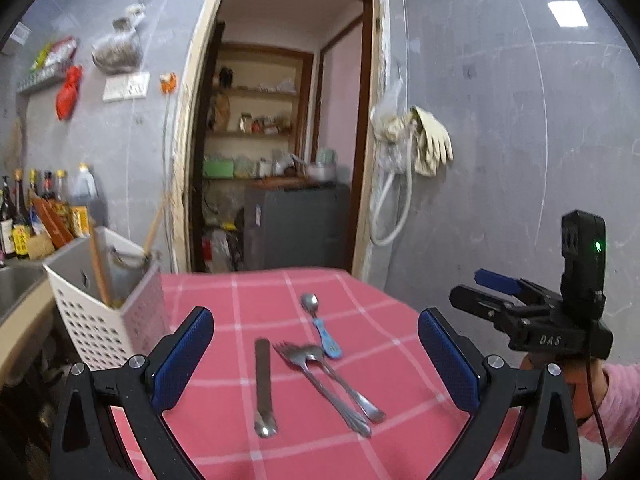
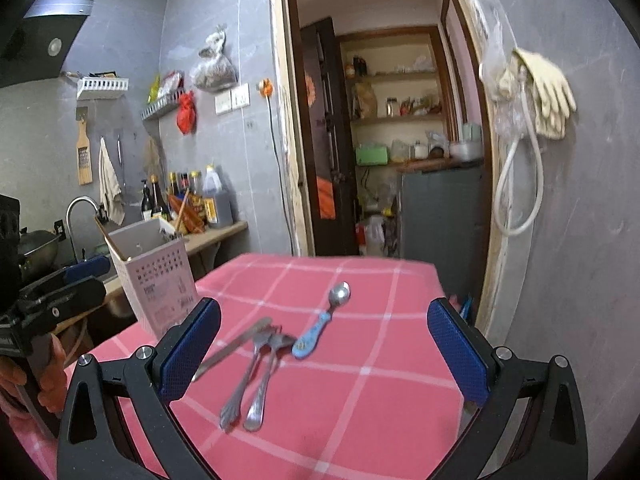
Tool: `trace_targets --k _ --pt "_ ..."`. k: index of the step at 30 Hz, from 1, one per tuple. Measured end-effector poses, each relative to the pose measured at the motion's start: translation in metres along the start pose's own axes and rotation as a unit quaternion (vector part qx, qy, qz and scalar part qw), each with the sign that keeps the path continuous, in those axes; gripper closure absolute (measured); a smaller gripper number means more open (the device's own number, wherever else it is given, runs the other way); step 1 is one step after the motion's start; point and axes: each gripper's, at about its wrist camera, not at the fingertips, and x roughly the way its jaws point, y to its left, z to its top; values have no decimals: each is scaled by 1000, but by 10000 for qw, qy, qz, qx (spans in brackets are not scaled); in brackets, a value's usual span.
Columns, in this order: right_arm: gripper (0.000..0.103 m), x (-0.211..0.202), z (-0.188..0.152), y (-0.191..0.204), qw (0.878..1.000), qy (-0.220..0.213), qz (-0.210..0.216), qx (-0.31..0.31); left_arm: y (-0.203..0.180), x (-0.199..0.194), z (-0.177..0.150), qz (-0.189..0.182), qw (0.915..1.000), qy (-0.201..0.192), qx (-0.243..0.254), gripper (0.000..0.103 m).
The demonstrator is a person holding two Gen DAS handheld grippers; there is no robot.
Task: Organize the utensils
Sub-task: 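Move both open tools back down over the knife, forks and spoons, then grasp the table knife with the left tool while the right tool grasps a silver spoon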
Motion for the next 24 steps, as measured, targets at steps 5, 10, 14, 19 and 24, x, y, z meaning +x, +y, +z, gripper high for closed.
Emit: trace_targets --k 5,10,14,19,24 --pt "16 23 -11 -10 9984 463 267 184 -1 17 -9 -126 9992 367 -37 1" --pt "39 52 -24 -11 9942 955 469 168 -1 39 -15 -62 9972 746 35 17" --pt "53 73 -32 -12 9896 1295 574 256 2 56 -21 129 9937 1116 28 29" --pt "61 94 -42 -13 9839 1593 690 420 17 80 -28 282 9849 1684 -278 42" --pt "65 111 -47 -7 9796 1782 789 488 31 100 -37 377 9748 2134 -531 51"
